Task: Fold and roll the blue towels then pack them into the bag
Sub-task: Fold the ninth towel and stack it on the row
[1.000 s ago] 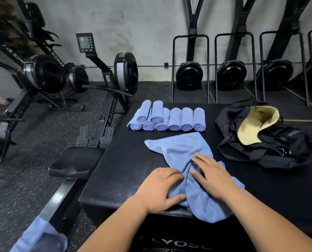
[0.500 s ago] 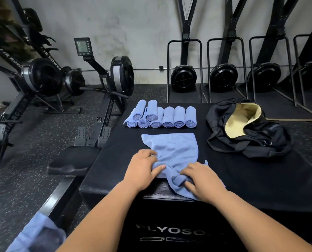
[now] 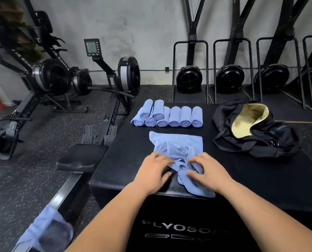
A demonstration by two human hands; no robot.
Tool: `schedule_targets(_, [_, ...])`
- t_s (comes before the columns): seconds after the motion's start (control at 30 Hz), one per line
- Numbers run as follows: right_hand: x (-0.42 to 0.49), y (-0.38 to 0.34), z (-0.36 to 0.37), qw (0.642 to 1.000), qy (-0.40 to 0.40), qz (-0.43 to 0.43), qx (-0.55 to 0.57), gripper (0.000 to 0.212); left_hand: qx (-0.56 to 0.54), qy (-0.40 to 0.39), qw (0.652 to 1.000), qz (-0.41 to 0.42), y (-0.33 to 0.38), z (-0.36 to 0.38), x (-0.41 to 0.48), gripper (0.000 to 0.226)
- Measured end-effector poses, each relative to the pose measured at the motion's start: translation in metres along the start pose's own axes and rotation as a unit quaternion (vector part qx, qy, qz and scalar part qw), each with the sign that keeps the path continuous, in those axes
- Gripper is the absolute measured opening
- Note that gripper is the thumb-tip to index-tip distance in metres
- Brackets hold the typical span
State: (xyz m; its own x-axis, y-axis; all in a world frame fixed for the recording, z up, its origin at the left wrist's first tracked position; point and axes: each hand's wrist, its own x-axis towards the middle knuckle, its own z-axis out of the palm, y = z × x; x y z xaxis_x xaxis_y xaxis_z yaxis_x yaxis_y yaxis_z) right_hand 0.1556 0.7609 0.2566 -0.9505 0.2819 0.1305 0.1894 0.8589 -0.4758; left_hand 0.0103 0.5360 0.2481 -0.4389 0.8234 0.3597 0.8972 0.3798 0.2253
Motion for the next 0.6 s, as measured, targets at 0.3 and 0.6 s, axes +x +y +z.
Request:
schedule_targets(0.3, [0.0, 0.007, -0.008, 0.997, 0.059, -0.044, -0.004, 0.016, -0.014, -0.084, 0.996, -0.004, 0.023, 0.02, 0.01, 0.05])
schedule_targets(0.6, [-0.032, 0.027, -0.005, 0.978, 0.144, -0.023, -0.152, 0.021, 0.035, -0.019, 0.999, 0.02, 0.041, 0.019, 0.018, 0.052])
